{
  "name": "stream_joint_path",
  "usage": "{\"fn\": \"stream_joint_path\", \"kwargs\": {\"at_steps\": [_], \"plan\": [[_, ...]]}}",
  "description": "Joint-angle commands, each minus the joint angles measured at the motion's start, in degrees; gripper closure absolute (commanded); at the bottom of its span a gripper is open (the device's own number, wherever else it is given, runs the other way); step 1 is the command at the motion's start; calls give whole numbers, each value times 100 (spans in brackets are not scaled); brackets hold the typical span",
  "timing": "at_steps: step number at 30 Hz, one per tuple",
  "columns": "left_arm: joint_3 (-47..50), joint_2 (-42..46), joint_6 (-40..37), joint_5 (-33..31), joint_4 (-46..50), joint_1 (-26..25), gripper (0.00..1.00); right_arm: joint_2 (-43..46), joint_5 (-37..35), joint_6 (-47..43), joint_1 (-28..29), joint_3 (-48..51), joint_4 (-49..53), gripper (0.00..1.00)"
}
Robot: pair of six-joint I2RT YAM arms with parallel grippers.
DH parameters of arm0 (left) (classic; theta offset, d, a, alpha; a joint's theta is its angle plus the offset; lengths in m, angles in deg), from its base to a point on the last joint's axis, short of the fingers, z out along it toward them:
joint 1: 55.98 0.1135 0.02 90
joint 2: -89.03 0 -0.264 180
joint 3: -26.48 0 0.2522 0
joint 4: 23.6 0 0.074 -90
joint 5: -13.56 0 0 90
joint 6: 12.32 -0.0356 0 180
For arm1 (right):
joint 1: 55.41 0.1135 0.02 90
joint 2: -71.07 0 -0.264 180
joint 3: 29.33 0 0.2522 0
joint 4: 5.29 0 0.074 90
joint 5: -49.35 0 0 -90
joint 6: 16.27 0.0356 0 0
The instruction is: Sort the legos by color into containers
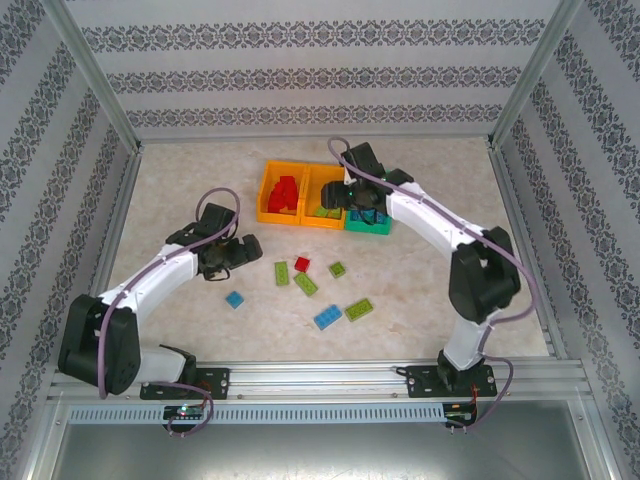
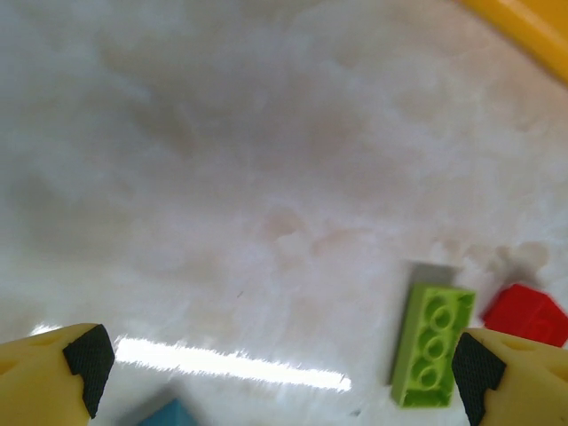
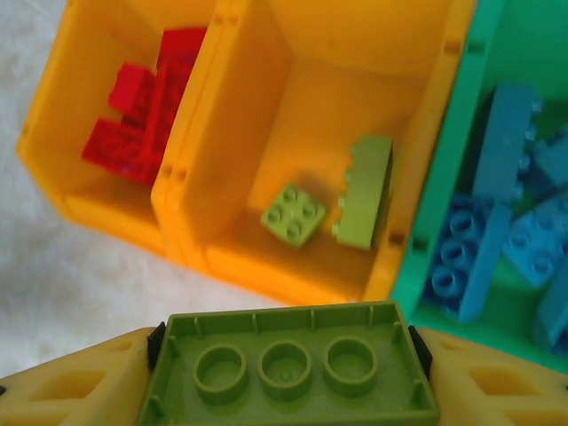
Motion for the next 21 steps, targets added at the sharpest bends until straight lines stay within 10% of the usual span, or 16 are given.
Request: {"fn": "stream_joint_path", "kwargs": {"at_steps": [1, 21], "plan": [[246, 197, 514, -155, 828, 40, 0, -668, 215, 102, -83, -688, -20, 40], [875, 482, 1731, 528, 1142, 24, 0, -2163, 404, 50, -272, -2316, 395, 18]]}}
